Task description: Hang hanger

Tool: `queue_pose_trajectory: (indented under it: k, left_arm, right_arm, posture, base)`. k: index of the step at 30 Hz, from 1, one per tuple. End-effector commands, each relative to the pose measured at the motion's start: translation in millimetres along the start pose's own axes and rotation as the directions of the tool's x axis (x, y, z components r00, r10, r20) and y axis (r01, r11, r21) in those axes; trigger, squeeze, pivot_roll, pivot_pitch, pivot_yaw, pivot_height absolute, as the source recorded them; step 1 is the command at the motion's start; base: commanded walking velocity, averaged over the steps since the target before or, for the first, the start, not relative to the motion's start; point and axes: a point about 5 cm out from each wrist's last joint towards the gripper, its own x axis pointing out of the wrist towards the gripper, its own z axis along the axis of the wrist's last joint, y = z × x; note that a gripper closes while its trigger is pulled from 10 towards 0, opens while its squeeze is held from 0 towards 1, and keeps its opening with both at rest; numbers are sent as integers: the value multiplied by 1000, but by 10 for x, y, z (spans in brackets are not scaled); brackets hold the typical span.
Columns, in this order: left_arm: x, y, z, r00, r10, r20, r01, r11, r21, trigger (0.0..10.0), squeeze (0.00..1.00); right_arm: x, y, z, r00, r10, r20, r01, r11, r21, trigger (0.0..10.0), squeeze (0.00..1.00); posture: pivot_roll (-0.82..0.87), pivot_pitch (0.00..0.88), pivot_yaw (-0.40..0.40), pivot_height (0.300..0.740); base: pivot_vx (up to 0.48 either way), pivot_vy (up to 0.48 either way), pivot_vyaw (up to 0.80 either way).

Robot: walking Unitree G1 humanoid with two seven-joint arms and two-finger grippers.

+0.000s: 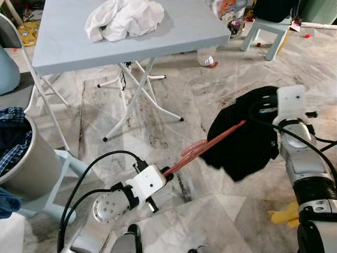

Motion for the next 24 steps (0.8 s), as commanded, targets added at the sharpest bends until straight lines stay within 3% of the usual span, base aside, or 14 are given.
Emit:
queue_pose_trajectory:
  k: [1,6,10,11,12,13,16,17,19,20,22,23,24]
  left_arm:
    - [1,-10,-50,999,15,-32,-15,1000,0,0,0]
    - [59,36,49,997,72,21,-72,997,-3,0,0]
    - [68,186,147,969,233,79,-229,972,-47,0,0]
    - [41,316,172,918,388,82,-378,919,-109,0,0]
    - [41,316,172,918,388,82,-378,919,-109,0,0]
    - [19,375,178,878,474,72,-460,875,-149,0,0]
    - [-10,391,191,841,538,62,-510,825,-245,157,0]
    - [-27,399,187,808,588,39,-559,785,-266,2627,0]
    - [-32,397,175,769,639,3,-614,739,-277,8078,0]
    - [-4,374,163,762,646,-33,-616,710,-341,10000,0]
    - [4,369,160,763,645,-41,-614,704,-358,10000,0]
    - [1,397,250,742,671,6,-624,693,-362,10000,0]
    - [1,397,250,742,671,6,-624,693,-362,10000,0]
  right_arm:
    - [33,-56,127,998,-25,63,25,1000,-3,0,0]
    - [0,-22,-40,1000,-20,-22,20,999,26,0,0]
    - [-74,23,-182,996,9,-87,0,994,112,0,0]
    - [-159,122,-171,996,79,-48,-67,975,214,0,0]
    - [-159,122,-171,996,79,-48,-67,975,214,0,0]
    - [-211,160,-150,994,108,-14,-100,956,275,0,0]
    - [-302,207,-136,991,136,16,-132,923,361,0,0]
    - [-366,247,-127,987,159,37,-161,907,388,0,0]
    - [-425,295,-120,983,180,47,-182,886,427,0,0]
    - [-476,335,-105,980,192,58,-198,877,437,0,0]
    - [-488,342,-100,979,195,61,-202,877,437,0,0]
    - [-517,375,-73,975,209,74,-220,867,448,0,0]
    - [-517,375,-73,975,209,74,-220,867,448,0,0]
  posture:
    - [-17,214,-28,740]
    - [-20,213,-29,740]
    - [-19,213,-29,740]
    - [-18,213,-32,740]
    - [-18,213,-32,740]
    - [-19,211,-35,740]
    - [-24,209,-31,740]
    - [-25,208,-28,740]
    - [-28,208,-23,740]
    - [-28,206,-17,740]
    - [-28,206,-17,740]
    - [-23,206,-12,740]
    - [-23,206,-12,740]
  base:
    - [0,0,0]
    - [0,0,0]
    - [0,0,0]
    - [0,0,0]
    - [0,0,0]
    - [0,0,0]
    - [0,0,0]
    - [0,0,0]
    - [0,0,0]
    - [0,0,0]
    - [0,0,0]
    - [0,0,0]
    - [0,0,0]
